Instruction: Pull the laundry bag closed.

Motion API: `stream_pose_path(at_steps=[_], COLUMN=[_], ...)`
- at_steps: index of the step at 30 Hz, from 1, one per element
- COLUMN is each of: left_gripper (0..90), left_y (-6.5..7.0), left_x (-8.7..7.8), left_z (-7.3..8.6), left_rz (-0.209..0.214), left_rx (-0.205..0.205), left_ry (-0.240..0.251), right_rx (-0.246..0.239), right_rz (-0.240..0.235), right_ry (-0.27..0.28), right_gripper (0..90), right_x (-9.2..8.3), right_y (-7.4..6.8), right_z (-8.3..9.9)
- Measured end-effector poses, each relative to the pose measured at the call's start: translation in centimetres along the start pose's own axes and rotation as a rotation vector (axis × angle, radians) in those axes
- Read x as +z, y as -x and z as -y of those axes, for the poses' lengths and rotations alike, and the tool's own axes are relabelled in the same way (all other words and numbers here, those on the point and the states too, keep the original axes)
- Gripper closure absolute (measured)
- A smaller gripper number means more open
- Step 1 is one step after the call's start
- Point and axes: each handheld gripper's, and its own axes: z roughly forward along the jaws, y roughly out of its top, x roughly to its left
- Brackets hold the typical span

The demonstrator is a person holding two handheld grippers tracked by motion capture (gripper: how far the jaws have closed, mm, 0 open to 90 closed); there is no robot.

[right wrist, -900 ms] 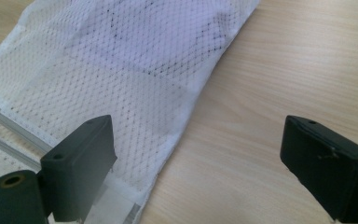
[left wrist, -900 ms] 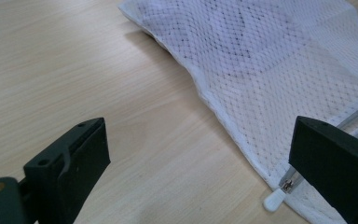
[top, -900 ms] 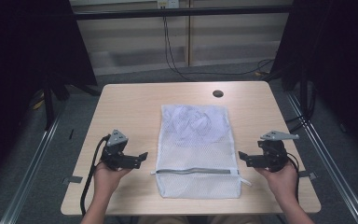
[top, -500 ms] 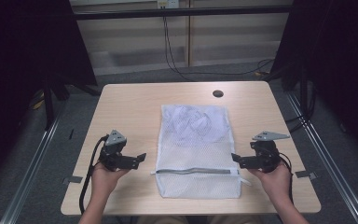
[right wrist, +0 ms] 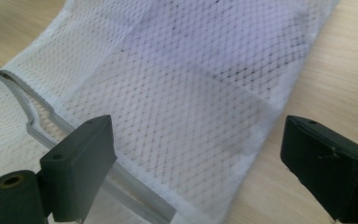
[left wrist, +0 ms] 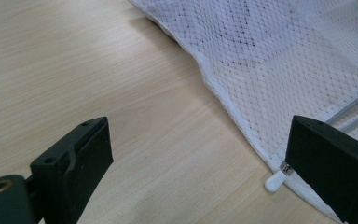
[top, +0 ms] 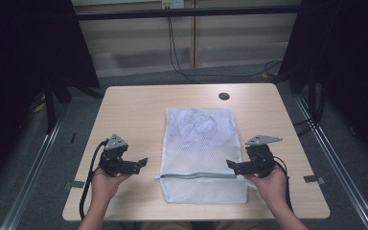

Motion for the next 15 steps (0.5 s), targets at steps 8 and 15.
stream_pose_path(at_steps=[8,15], left_gripper=[7.5,7.7], left_y=[-0.1,-0.2], left_x=[-0.1,-0.2], left_z=[0.1,0.1], left_rz=[-0.008,-0.005], left_rx=[-0.006,-0.007], left_ry=[0.001,-0.002], right_rx=[-0.016,-0.025], right_rz=[-0.009,-0.022], right_ry=[-0.020,-0.032], right_gripper=[10.7,10.7], right_x=[0.7,1.4], right_y=[-1.2,-2.1], right_z=[-0.7,-1.2])
